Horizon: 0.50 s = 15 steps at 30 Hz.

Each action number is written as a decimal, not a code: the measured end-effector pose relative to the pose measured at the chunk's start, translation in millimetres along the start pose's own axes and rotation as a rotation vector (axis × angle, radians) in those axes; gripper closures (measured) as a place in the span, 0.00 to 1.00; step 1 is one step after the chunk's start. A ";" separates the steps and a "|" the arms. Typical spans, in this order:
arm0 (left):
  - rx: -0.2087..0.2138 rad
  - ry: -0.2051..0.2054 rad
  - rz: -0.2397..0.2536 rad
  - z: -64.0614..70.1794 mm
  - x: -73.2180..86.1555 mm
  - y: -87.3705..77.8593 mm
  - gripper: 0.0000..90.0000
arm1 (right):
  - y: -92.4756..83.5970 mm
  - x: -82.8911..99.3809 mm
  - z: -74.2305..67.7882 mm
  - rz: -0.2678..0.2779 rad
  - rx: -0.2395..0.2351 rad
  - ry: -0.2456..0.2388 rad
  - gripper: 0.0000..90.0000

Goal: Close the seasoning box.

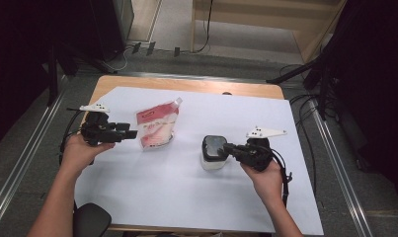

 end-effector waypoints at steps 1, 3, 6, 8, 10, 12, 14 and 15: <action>0.000 0.000 0.000 -0.1 0.0 0.0 0.51 | 0.1 -0.3 0.1 0.002 -0.001 -0.004 0.93; -0.002 -0.002 0.000 -0.2 0.1 0.2 0.51 | 0.0 -0.4 0.0 0.002 -0.002 -0.007 0.91; 0.000 -0.001 -0.001 0.1 0.1 0.2 0.51 | -0.6 -0.7 0.8 0.006 0.004 -0.010 0.84; -0.001 -0.001 -0.002 0.1 0.2 0.2 0.51 | -1.2 -1.4 1.8 0.013 0.002 -0.012 0.79; -0.001 -0.002 -0.002 -0.1 0.2 0.1 0.51 | -2.5 -1.8 3.2 0.017 0.006 -0.013 0.76; -0.004 -0.001 -0.003 -0.3 0.3 0.2 0.51 | -3.7 -2.7 5.1 0.027 0.009 -0.023 0.73; -0.004 0.000 -0.003 -0.3 0.3 0.2 0.51 | -5.3 -3.4 6.3 0.034 0.008 -0.024 0.71; -0.004 0.000 -0.004 -0.4 0.4 0.2 0.51 | -6.1 -3.7 7.3 0.037 0.013 -0.027 0.70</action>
Point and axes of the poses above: each handheld gripper's, and its own axes: y roughly forward along the jaws, x roughly out of its underside, z roughly to its right, the point moved 8 cm from there along y, roughly forward along the jaws, and after that the axes turned 7 degrees about z, right-handed, at the moved point
